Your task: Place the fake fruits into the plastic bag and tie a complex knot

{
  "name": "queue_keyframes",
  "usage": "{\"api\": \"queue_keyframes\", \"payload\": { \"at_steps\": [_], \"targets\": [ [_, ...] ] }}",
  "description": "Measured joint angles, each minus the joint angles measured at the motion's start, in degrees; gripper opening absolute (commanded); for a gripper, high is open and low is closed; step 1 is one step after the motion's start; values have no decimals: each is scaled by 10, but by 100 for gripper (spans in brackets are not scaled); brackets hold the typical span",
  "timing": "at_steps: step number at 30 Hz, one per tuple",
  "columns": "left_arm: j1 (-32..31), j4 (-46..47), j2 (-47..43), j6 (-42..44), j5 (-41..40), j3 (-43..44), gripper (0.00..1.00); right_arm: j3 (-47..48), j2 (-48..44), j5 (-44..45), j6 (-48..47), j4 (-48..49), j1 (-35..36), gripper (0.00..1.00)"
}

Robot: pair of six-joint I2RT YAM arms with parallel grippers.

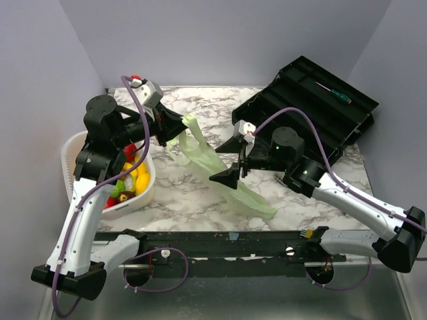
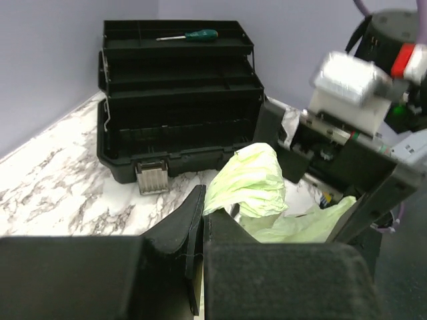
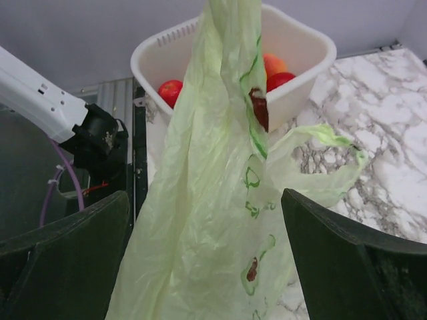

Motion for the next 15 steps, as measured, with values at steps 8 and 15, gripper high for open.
{"api": "queue_keyframes", "payload": {
  "at_steps": [8,15],
  "targets": [
    [14,-5,30,-30,-23,88,0,-57,12,77,-48,4,8,1],
    [21,10,21,-62,92,114,7,-100,-19,178,-122,130,9,1]
  ]
}}
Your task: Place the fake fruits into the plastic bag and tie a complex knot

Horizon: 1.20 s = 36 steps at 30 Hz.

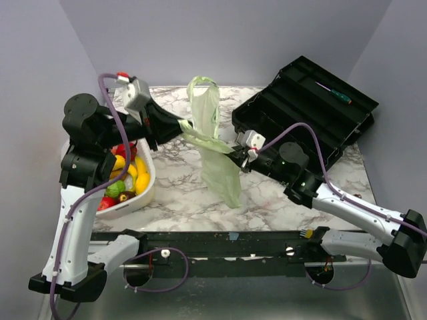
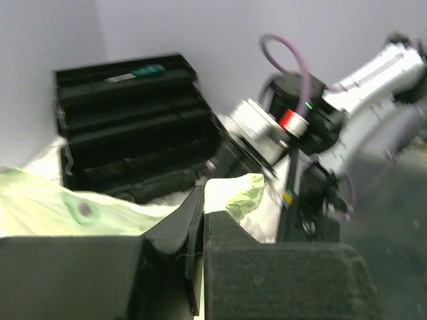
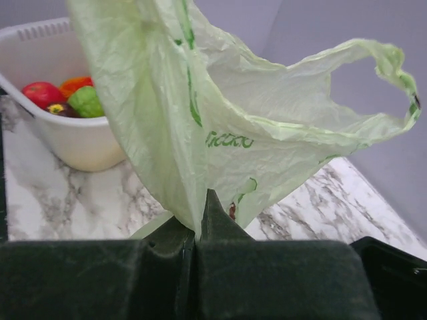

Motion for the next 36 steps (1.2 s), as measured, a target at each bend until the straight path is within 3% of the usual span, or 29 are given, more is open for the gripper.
{"api": "queue_keyframes", "payload": {
  "at_steps": [3,5,7,10,14,19,21,25,29,33,36],
  "targets": [
    [-35,-67,-43,90,30,-54,58,-57,-7,20,-39,80,0,1],
    [-49,-128,-73,150,33,-104,82,-96,-7,22,-70,120,0,1],
    [-56,-179,-114,216,20,-174,98,-138,-7,16,-107,157,0,1],
    [-56,-225,-176,266,-33,-267,99,-199,-7,-2,-160,205,0,1],
    [-24,-219,-223,241,-99,-304,98,-257,-7,-18,-223,264,0,1],
    [145,-131,-204,92,-103,-264,98,-284,-16,-28,-273,307,0,1],
    [171,-94,-160,22,-102,-256,98,-284,-20,-29,-281,322,0,1],
    [163,-16,-104,-95,-101,-326,99,-284,-25,-31,-287,345,1,1],
    [97,42,-75,-185,-122,-407,99,-284,-25,-38,-288,352,5,1],
    [26,127,-43,-259,-134,-418,98,-286,-25,-50,-292,352,9,1],
    [10,191,-17,-302,-135,-418,98,-290,-25,-59,-298,352,14,1]
  ]
}}
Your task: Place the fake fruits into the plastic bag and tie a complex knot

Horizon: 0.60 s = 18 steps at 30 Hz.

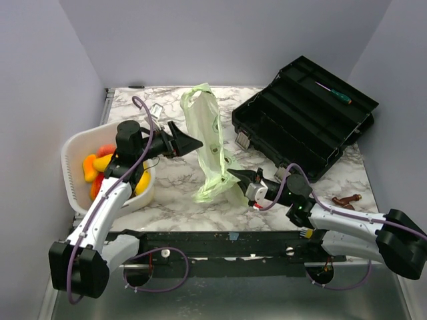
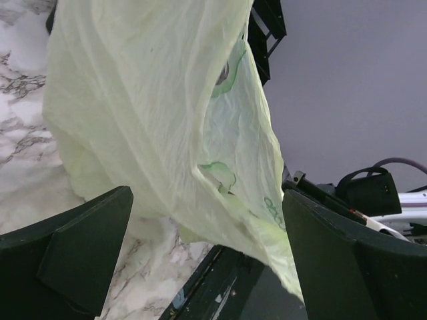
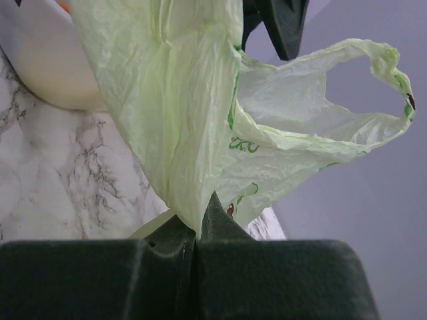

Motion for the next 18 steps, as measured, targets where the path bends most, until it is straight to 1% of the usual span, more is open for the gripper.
{"api": "queue_keyframes", "payload": {
  "at_steps": [3,4,6,7,9,10,11,12,14,15,18],
  "targets": [
    [-11,30,21,-20,-1,-1,98,-2,1,-6,-8,0,3,1],
    [-15,39,25,-25,-1,-2,95,-2,2,-8,-10,1,3,1],
    [-32,56,35,-36,-2,-9,70,-4,5,-11,-15,3,5,1],
    [-39,59,37,-39,-2,-12,53,-6,5,-13,-16,4,5,4],
    [-48,65,40,-47,-1,-19,21,-7,5,-13,-14,4,5,31],
    [-51,67,40,-47,1,-23,13,-7,3,-12,-8,1,5,49],
    [-52,66,40,-43,3,-24,6,-7,-3,-8,4,-10,6,63],
    [-49,59,38,-40,3,-23,4,-5,-16,0,19,-35,6,77],
    [-44,44,30,-30,2,-21,2,9,-60,19,45,-125,6,94],
    [-42,34,22,-24,1,-20,1,19,-90,31,58,-179,6,99],
    [-40,8,-4,-9,-1,-17,0,58,-185,52,108,-331,5,100]
  ]
}}
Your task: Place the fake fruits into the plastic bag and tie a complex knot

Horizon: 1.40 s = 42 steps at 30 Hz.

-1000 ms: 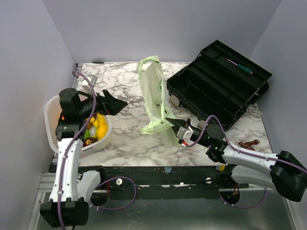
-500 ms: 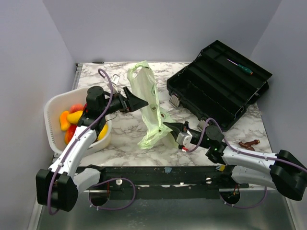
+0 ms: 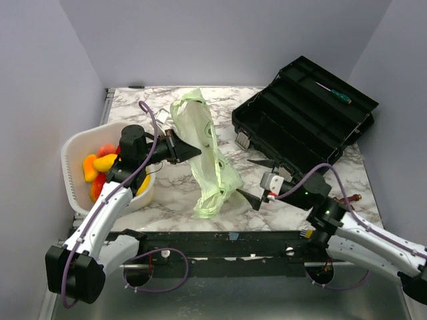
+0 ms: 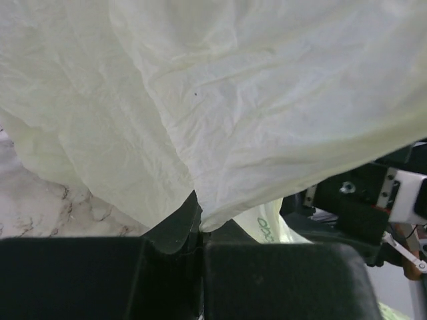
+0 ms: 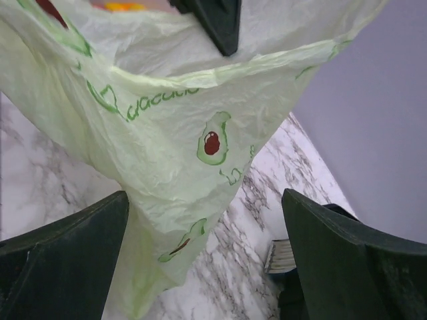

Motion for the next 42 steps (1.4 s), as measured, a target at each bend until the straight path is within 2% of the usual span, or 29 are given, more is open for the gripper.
{"api": "queue_keyframes", "payload": {
  "at_steps": [2,5,11,13,16,17,21,28,33,35,38,42],
  "targets": [
    [0,-9,-10,8,0,2,0,43,-48,8,40,-93,0,100],
    [0,-25,-11,17,0,3,0,126,-63,33,103,-178,0,100],
    [-1,-40,-10,26,0,3,0,292,67,71,231,-234,0,99],
    [-3,-41,-10,26,-1,3,0,324,117,60,265,-236,0,92],
    [-7,-41,-10,26,-3,3,0,330,166,0,282,-233,0,75],
    [-9,-41,-10,26,-3,3,0,332,181,-26,279,-232,0,70],
    [-12,-42,-10,26,-7,3,0,386,256,-109,226,-244,7,63],
    [-12,-56,-5,26,-12,8,0,458,340,-126,76,-267,65,52],
    [-12,-76,-1,35,-13,27,0,463,374,-67,3,-307,110,46],
    [-9,-84,-2,39,-13,33,0,461,383,-33,-14,-330,111,46],
    [0,-96,-5,42,-13,34,0,443,382,25,-35,-355,110,39],
    [24,-118,-9,53,-9,40,0,407,378,101,-47,-413,109,42]
  ]
}}
